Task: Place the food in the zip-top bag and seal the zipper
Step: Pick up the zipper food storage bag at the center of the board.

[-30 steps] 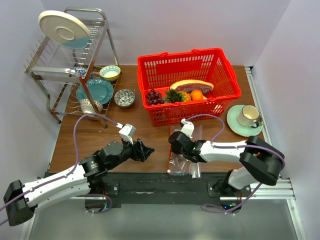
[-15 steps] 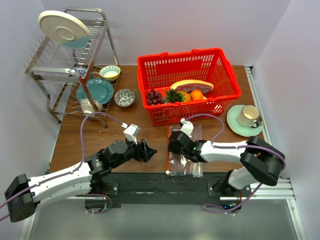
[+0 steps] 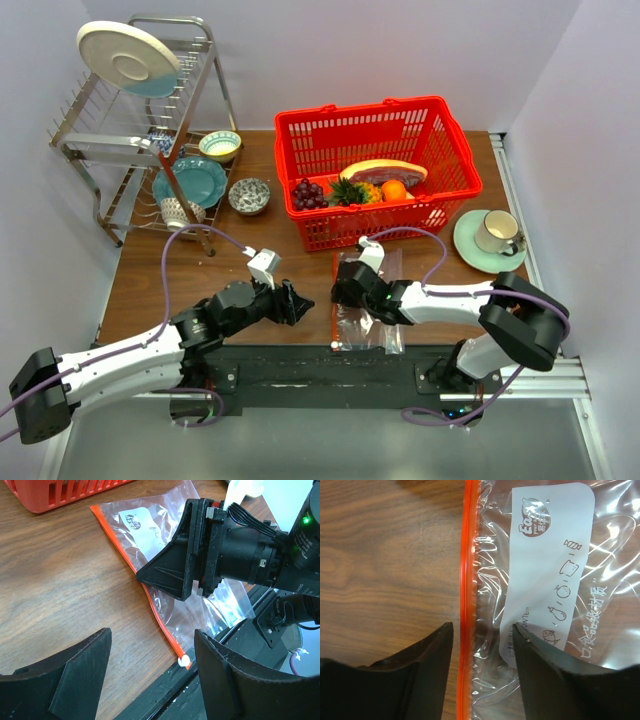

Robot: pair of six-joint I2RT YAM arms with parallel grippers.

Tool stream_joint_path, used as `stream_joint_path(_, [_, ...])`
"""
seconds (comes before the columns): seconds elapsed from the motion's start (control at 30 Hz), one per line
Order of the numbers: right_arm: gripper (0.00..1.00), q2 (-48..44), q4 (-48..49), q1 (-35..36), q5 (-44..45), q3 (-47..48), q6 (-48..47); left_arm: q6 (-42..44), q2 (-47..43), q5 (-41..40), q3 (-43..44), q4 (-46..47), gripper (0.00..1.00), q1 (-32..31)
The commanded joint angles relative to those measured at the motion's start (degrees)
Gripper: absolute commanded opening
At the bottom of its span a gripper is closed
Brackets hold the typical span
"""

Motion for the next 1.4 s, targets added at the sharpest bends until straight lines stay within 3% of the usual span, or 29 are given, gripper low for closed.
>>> stream_joint_path(0.0, [0.52,2.21,-3.78,-0.36,-1.69,-1.43,-0.07,-0.46,-0.51,-0.19,0.17,3.04,0.72,0.24])
stream_joint_path(0.57, [0.36,2.83,-3.61,-0.63,-2.3,-1.52,-0.33,-0.37,0.01,-0.19,0.34,3.13,0.72,0.24])
stream_joint_path(0.63, [0.28,3.0,-3.61,-0.63,-2.21,-1.52,-0.42,-0.37,0.02,-0.19,0.34,3.13,0.72,0.15])
stream_joint_path(0.87, [0.15,3.44,-3.52,-0.72,-2.74,-1.17,-0.86,-0.37,0.45,-0.01,0.26,3.22,0.72,0.24])
stream_joint_path(1.03, [0.0,3.18,-3.61,-0.72,-3.0,-1.17,-0.95,-0.37,1.07,0.25,0.17,3.92,0.72,0.24])
stream_joint_path(1.37, [0.0,-0.51,-2.82,-0.72,-3.18,-2.66,-1.39,-1.42,9.41,3.86,-1.85,10.6,0.72,0.24])
